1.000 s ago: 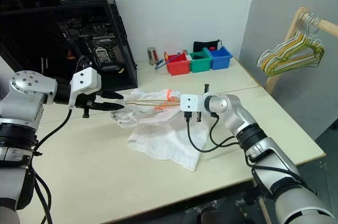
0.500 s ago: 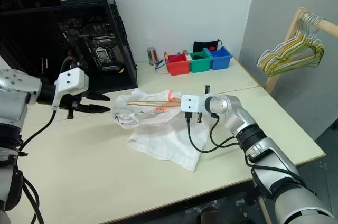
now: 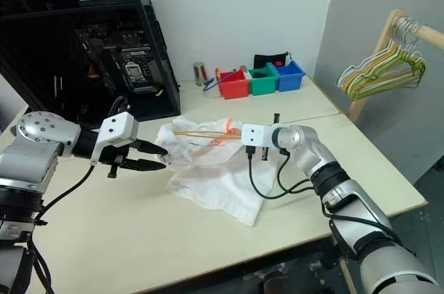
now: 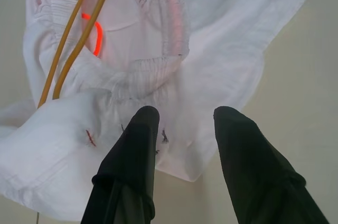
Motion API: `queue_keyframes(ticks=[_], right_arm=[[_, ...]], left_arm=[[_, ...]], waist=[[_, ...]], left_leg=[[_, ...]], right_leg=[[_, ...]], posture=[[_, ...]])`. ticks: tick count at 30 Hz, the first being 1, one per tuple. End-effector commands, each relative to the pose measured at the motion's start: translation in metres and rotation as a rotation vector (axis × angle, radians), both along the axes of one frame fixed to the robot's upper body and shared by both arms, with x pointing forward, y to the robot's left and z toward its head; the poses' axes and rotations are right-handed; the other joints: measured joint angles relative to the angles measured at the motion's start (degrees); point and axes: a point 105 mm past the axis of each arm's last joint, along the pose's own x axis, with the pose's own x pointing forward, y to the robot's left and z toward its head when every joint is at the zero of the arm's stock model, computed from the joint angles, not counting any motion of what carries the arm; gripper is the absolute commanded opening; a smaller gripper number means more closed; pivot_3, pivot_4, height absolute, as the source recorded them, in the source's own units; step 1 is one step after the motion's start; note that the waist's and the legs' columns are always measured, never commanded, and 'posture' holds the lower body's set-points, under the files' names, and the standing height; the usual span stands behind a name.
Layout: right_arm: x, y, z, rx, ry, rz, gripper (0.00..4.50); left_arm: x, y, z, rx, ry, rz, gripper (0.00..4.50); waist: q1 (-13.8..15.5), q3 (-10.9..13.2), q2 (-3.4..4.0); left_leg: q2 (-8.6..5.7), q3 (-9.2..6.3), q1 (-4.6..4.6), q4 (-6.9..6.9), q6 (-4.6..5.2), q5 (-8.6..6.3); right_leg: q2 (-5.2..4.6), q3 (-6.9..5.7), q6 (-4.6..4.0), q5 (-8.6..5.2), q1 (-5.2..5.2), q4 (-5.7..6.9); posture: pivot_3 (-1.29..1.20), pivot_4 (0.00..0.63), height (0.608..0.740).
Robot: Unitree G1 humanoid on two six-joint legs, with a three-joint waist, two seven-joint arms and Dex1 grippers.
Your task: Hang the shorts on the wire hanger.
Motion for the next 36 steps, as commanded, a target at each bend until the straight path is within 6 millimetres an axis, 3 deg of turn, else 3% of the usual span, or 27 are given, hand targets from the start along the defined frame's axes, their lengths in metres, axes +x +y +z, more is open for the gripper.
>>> queue_keyframes(ticks=[1, 6, 11, 14, 23, 36], right_arm=[[0.006, 0.004, 0.026, 0.045, -0.056, -0.006, 0.00], [0.002, 0.011, 0.029, 0.071, -0.034, 0.007, 0.00], [-0.001, 0.010, 0.027, 0.061, -0.031, 0.010, 0.00], [-0.001, 0.010, 0.027, 0.062, -0.030, 0.007, 0.00], [-0.002, 0.008, 0.024, 0.064, -0.020, -0.001, 0.00], [-0.001, -0.004, 0.020, 0.084, 0.011, -0.042, 0.00]], left_arm=[[0.008, -0.001, 0.005, 0.031, -0.113, -0.006, 1.83], [0.015, -0.004, -0.007, 0.066, -0.186, -0.024, 1.83], [0.028, -0.012, 0.000, 0.033, -0.283, -0.025, 1.83], [0.029, -0.008, -0.005, 0.089, -0.308, -0.053, 1.83], [0.029, -0.009, -0.005, 0.083, -0.342, -0.074, 0.09], [0.036, 0.011, 0.016, 0.013, -0.369, 0.070, 0.04]], waist=[[0.00, 0.00, -0.01], [0.03, 0.00, 0.00], [0.06, 0.00, 0.00], [0.01, 0.00, 0.00], [0.03, -0.01, 0.01], [0.04, -0.01, 0.01]], left_leg=[[0.00, 0.00, 0.00, 0.00, 0.00, 0.00], [0.01, -0.01, 0.00, 0.00, 0.00, 0.00], [0.01, -0.05, -0.02, 0.00, 0.00, 0.00], [0.01, -0.02, -0.01, 0.00, 0.00, 0.00], [0.00, -0.03, -0.01, 0.00, 0.00, 0.00], [0.00, -0.03, -0.01, -0.01, 0.00, 0.00]], right_leg=[[0.00, 0.00, 0.00, 0.00, 0.00, 0.00], [-0.03, 0.03, 0.00, 0.00, 0.00, -0.01], [-0.07, 0.01, -0.01, 0.01, 0.00, -0.01], [-0.07, 0.02, -0.01, 0.01, 0.00, -0.01], [-0.13, 0.02, -0.01, 0.01, 0.00, -0.01], [-0.13, -0.02, 0.00, 0.00, 0.00, -0.01]], posture=[[-0.11, 0.000, 0.740], [-0.11, 0.000, 0.740], [-0.11, 0.000, 0.740], [-0.12, 0.000, 0.740], [-0.12, 0.000, 0.740], [-0.11, 0.000, 0.740]])
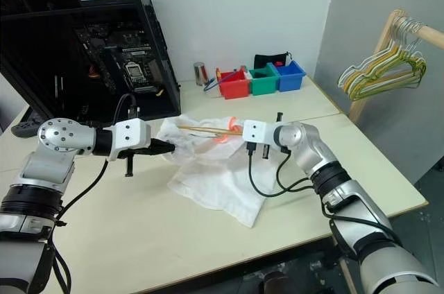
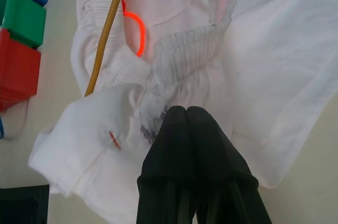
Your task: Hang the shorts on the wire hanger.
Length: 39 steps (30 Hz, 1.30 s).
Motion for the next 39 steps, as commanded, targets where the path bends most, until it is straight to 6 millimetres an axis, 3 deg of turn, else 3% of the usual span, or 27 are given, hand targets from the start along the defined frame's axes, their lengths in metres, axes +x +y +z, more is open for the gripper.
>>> queue_keyframes(ticks=[1, 7, 14, 19, 37, 39], right_arm=[[0.000, 0.004, 0.023, 0.050, -0.057, 0.019, 0.00], [0.001, 0.003, 0.017, 0.046, -0.043, 0.012, 0.00], [0.002, 0.005, 0.017, 0.046, -0.038, 0.013, 0.00], [0.002, 0.007, 0.019, 0.046, -0.038, 0.017, 0.00], [-0.005, 0.019, 0.024, 0.051, -0.044, 0.056, 0.00], [-0.005, 0.020, 0.024, 0.051, -0.044, 0.057, 0.00]], left_arm=[[0.005, 0.011, 0.029, -0.068, -0.071, 0.066, 0.04], [0.006, 0.014, 0.045, -0.169, -0.043, 0.120, 0.04], [-0.009, 0.001, 0.035, -0.191, 0.079, 0.074, 1.43], [-0.006, 0.000, 0.023, -0.130, 0.073, 0.087, 2.49], [0.014, -0.013, -0.008, 0.066, -0.099, -0.015, 2.49], [0.016, -0.015, -0.006, 0.059, -0.110, -0.018, 2.10]], waist=[[0.00, 0.00, 0.00], [0.01, 0.00, 0.00], [0.00, 0.00, 0.00], [0.01, 0.00, 0.00], [0.01, 0.00, 0.00], [0.01, 0.00, 0.00]], left_leg=[[0.00, 0.00, 0.00, 0.00, 0.00, 0.00], [-0.01, -0.01, -0.01, 0.00, 0.00, 0.00], [0.00, -0.01, 0.00, 0.00, 0.00, 0.00], [0.00, -0.01, 0.00, 0.00, 0.00, 0.00], [-0.02, -0.02, 0.00, 0.00, 0.00, 0.00], [-0.02, -0.01, 0.00, 0.00, 0.00, 0.00]], right_leg=[[0.00, 0.00, 0.00, 0.00, 0.00, 0.00], [0.01, -0.06, 0.01, 0.00, 0.00, 0.00], [0.02, -0.06, 0.00, 0.00, 0.00, 0.00], [0.02, -0.04, 0.00, 0.00, 0.00, 0.00], [-0.19, -0.05, 0.00, 0.00, 0.00, 0.00], [-0.20, -0.05, 0.00, 0.00, 0.00, 0.00]], posture=[[-0.11, 0.000, 0.740], [-0.10, 0.000, 0.740], [-0.11, 0.000, 0.740], [-0.11, 0.000, 0.740], [-0.12, 0.000, 0.740], [-0.12, 0.000, 0.740]])
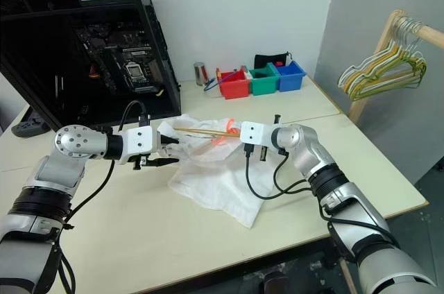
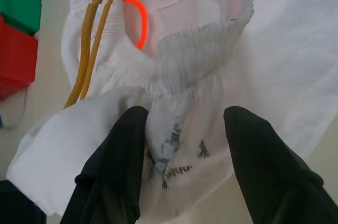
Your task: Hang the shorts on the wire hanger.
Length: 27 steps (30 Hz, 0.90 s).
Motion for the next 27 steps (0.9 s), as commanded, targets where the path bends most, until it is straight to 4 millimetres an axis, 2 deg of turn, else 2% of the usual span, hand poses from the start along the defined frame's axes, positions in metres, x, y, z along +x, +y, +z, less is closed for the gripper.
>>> queue_keyframes(ticks=[1, 6, 9, 11, 18, 27], right_arm=[[-0.001, 0.010, 0.023, 0.041, -0.057, 0.034, 0.00], [-0.001, 0.008, 0.023, 0.042, -0.058, 0.030, 0.00], [0.001, 0.005, 0.022, 0.040, -0.057, 0.020, 0.00], [0.003, 0.002, 0.022, 0.038, -0.057, 0.009, 0.00], [0.010, -0.009, 0.026, 0.045, -0.059, -0.027, 0.00], [0.010, -0.021, 0.026, 0.044, -0.043, -0.043, 0.00]], left_arm=[[0.006, -0.006, 0.016, -0.005, -0.074, -0.024, 1.95], [0.008, -0.002, 0.021, -0.004, -0.092, -0.026, 0.81], [0.008, 0.001, 0.027, -0.014, -0.099, -0.017, 0.24], [0.009, 0.006, 0.032, -0.020, -0.100, 0.001, 0.02], [0.010, 0.024, 0.047, -0.077, -0.108, 0.094, 0.02], [0.007, 0.049, 0.051, -0.104, -0.111, 0.203, 0.02]], waist=[[0.00, 0.00, 0.00], [-0.06, 0.00, 0.00], [-0.07, 0.00, 0.00], [-0.07, 0.00, 0.00], [-0.06, 0.00, 0.00], [-0.02, 0.00, 0.00]], left_leg=[[0.00, 0.00, 0.00, 0.00, 0.00, 0.00], [0.01, 0.00, 0.00, 0.00, 0.00, 0.00], [0.01, -0.01, 0.00, 0.00, 0.00, 0.00], [0.01, -0.02, 0.00, 0.00, 0.00, 0.00], [0.00, -0.01, 0.00, 0.00, 0.00, 0.00], [0.01, -0.03, 0.00, 0.00, 0.00, 0.00]], right_leg=[[0.00, 0.00, 0.00, 0.00, 0.00, 0.00], [-0.01, -0.01, 0.00, 0.00, 0.00, 0.00], [-0.01, -0.01, 0.00, 0.00, 0.00, 0.00], [-0.01, -0.01, 0.00, 0.00, 0.00, 0.00], [0.00, -0.04, 0.00, 0.00, 0.00, 0.00], [-0.01, -0.05, 0.00, 0.00, 0.00, 0.01]], posture=[[-0.12, 0.000, 0.740], [-0.13, 0.000, 0.740], [-0.12, 0.000, 0.740], [-0.12, 0.000, 0.740], [-0.11, 0.000, 0.740], [-0.11, 0.000, 0.740]])
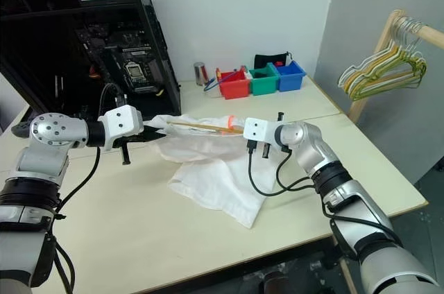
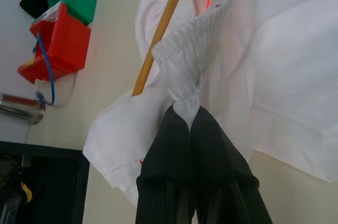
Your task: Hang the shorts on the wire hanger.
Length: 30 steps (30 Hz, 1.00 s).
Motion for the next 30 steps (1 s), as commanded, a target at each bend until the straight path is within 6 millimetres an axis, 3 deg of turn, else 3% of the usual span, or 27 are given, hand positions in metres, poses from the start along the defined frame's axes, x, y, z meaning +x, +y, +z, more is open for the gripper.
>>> queue_keyframes(ticks=[1, 12, 19, 30], right_arm=[[0.007, -0.015, 0.021, 0.024, -0.043, -0.033, 0.00], [-0.004, -0.027, 0.016, 0.037, 0.009, -0.012, 0.00], [-0.021, -0.024, 0.024, 0.153, 0.074, 0.094, 0.00], [-0.033, -0.034, 0.011, 0.106, 0.110, 0.173, 0.00]], left_arm=[[-0.003, 0.024, 0.017, -0.003, -0.054, 0.084, 0.02], [-0.004, 0.052, 0.004, -0.046, -0.059, 0.219, 0.02], [0.006, 0.059, 0.008, -0.095, -0.130, 0.275, 0.02], [0.009, 0.061, 0.015, -0.091, -0.213, 0.272, 0.02]], waist=[[0.00, 0.00, 0.00], [0.06, 0.00, 0.00], [0.01, 0.00, 0.00], [0.04, 0.00, 0.00]], left_leg=[[0.00, 0.00, 0.00, 0.00, 0.00, 0.00], [0.00, -0.04, -0.02, 0.00, 0.00, 0.00], [0.00, -0.02, -0.01, 0.00, 0.00, 0.00], [-0.02, -0.01, -0.01, 0.00, 0.00, 0.00]], right_leg=[[0.00, 0.00, 0.00, 0.00, 0.00, 0.00], [-0.03, 0.01, 0.00, 0.00, 0.00, -0.01], [-0.04, -0.08, 0.00, 0.00, 0.00, -0.01], [-0.08, -0.12, 0.00, 0.00, 0.00, -0.02]], posture=[[-0.11, 0.000, 0.740], [-0.12, 0.000, 0.740], [-0.13, 0.000, 0.740], [-0.13, 0.000, 0.740]])
